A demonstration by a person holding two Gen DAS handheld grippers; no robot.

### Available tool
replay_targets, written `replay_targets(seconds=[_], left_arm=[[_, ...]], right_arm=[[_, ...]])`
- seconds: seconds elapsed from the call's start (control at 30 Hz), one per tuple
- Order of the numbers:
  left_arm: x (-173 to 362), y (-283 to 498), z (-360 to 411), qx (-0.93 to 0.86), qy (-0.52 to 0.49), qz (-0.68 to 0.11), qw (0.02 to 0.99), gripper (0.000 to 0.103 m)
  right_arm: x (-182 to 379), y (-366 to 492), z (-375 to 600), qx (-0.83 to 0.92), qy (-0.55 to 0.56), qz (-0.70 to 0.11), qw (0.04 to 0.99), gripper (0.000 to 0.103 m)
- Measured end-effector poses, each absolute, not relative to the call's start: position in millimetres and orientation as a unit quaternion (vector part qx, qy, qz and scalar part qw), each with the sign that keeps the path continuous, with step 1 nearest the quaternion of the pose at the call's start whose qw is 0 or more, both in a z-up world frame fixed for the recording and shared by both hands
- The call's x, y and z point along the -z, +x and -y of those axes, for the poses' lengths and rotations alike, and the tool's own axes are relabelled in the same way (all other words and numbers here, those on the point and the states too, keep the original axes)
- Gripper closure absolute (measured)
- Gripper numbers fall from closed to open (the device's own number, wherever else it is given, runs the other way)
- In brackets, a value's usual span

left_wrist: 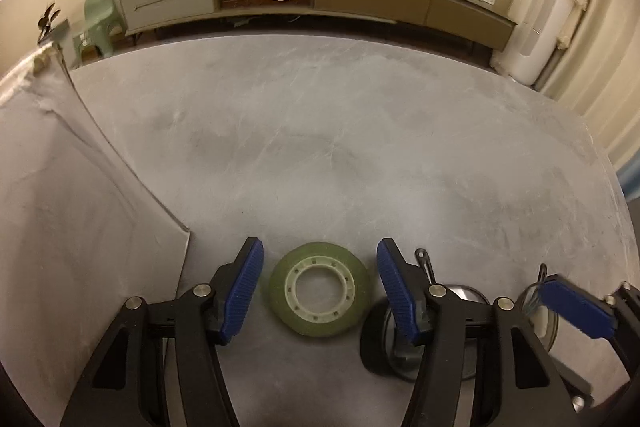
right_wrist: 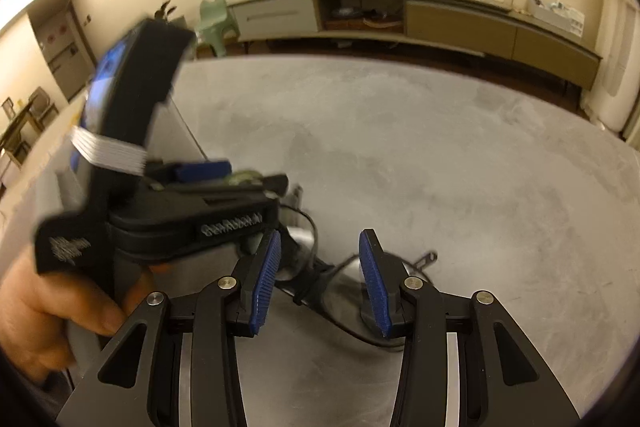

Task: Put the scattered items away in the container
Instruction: 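Grasp the green tape roll with the left tool while the right tool grasps the glasses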

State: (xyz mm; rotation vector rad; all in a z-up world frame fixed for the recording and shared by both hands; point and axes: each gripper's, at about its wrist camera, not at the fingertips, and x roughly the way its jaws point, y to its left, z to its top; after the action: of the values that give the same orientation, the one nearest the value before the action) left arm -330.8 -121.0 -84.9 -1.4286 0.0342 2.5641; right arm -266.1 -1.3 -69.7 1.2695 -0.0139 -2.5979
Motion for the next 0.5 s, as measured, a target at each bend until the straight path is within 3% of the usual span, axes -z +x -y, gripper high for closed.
replay_targets(seconds=[0.5], left_arm=[[66.2,-220.1,77.4,-0.820,-0.499,-0.118,0.254,0.043]], right_arm=[[56.9,-180.2,-68.4,0.847,0.527,0.037,0.064,0.055]])
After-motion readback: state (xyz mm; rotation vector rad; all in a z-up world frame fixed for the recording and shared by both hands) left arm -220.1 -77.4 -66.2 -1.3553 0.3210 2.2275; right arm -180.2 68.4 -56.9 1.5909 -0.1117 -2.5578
